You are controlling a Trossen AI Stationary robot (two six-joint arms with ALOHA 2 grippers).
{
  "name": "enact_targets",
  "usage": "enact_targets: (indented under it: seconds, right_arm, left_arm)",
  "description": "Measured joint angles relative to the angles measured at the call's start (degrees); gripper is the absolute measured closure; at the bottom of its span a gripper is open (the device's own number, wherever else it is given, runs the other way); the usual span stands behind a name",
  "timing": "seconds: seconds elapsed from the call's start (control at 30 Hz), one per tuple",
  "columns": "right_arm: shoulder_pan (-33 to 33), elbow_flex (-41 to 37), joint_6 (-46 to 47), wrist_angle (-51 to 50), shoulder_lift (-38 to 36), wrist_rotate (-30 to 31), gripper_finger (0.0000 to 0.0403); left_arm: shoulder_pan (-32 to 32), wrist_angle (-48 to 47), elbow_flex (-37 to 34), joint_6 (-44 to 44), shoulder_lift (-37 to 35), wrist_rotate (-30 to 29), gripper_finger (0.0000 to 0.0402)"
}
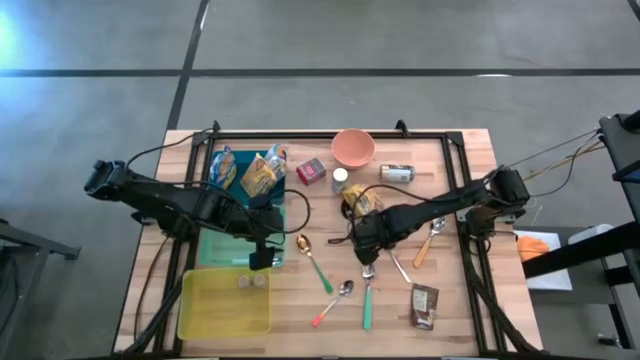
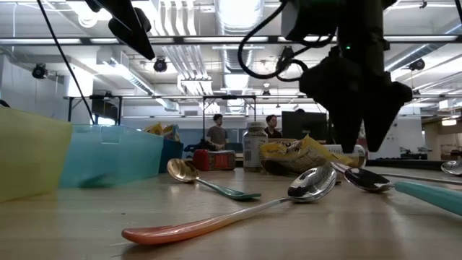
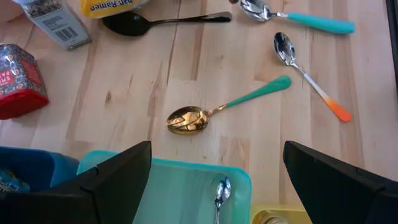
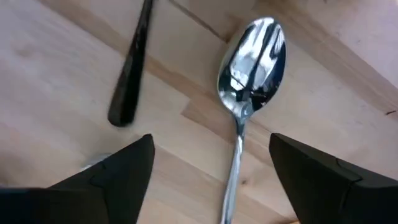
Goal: Pick & Place Food Item
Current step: Put the silver spoon into the light blue bin
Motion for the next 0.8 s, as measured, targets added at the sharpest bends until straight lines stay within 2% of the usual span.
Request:
enact_targets:
  seconds: [0.27, 0.63, 0.8]
  right_arm:
    - [-0.1, -4.6, -2.6, 2.4, 0.0, 0.2, 0.0173]
    - [0.2, -10.2, -1.8, 9.6, -0.2, -1.1, 0.023]
    - [0.2, -10.7, -1.8, 9.9, -0.3, -0.9, 0.0287]
  left_arm:
    - [0.1, 0.0, 0.0, 1.1, 0.0, 0.4, 0.003]
    - [0.2, 0.0, 0.0, 1.1, 0.0, 1.5, 0.003]
    - [0.2, 0.0, 0.0, 1.0, 0.0, 1.5, 0.003]
